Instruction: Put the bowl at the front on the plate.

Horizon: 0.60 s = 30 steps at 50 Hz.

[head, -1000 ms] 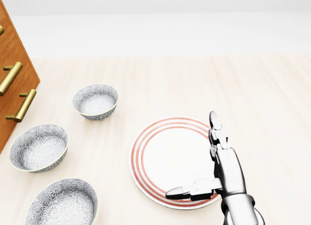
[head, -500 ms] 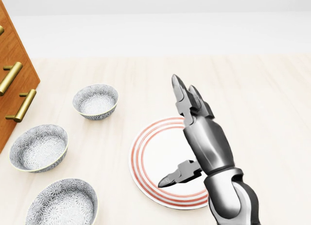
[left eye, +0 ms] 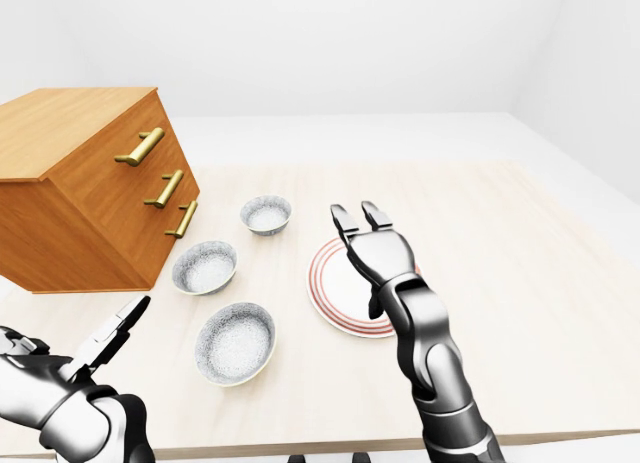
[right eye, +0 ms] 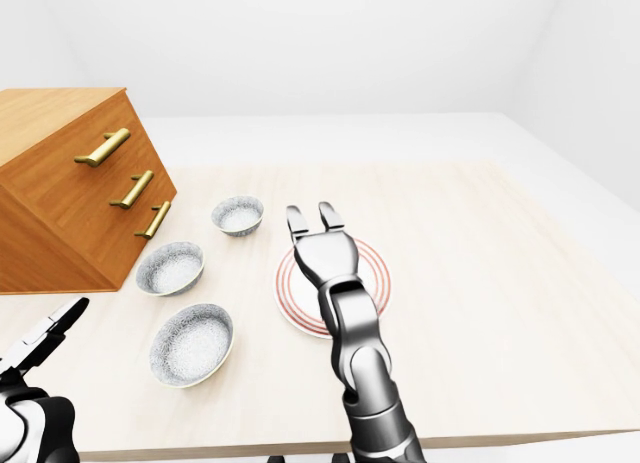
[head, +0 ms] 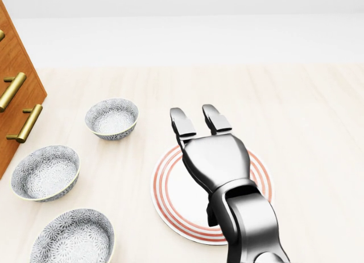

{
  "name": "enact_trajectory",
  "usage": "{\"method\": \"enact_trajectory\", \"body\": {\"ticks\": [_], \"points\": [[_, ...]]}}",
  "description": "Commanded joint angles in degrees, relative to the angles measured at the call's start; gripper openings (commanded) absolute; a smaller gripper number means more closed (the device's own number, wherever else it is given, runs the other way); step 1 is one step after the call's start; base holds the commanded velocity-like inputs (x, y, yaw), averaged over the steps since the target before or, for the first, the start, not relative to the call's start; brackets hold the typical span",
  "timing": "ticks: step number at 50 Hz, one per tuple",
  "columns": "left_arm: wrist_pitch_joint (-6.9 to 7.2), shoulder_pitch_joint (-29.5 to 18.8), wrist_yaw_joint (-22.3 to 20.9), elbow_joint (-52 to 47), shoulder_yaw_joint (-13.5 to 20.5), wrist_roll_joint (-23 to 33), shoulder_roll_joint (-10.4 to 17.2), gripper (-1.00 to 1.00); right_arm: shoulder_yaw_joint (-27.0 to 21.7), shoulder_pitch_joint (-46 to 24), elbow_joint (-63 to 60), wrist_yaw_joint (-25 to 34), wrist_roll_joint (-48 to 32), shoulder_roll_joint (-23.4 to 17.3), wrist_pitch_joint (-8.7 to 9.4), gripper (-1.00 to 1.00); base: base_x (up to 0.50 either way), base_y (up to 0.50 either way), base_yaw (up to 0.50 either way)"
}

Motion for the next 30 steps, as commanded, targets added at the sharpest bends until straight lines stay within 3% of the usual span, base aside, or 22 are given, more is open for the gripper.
{"method": "enact_trajectory", "body": {"ticks": [1,12,30], "points": [[0.0,0.06,0.0,0.16,0.04,0.02,-0.07,1.0,2.78,-0.55,-0.8,6.68,-14.14,3.64,0.0,1.0,0.0,0.0,0.0],[0.0,0.21,0.0,-0.35,0.16,-0.07,-0.08,1.0,6.73,1.46,-2.89,6.68,-22.58,6.23,0.0,1.0,0.0,0.0,0.0],[0.0,0.42,0.0,-0.79,0.35,-0.1,-0.3,1.0,7.22,2.94,-2.6,6.68,-22.11,6.64,0.0,1.0,0.0,0.0,0.0]]}}
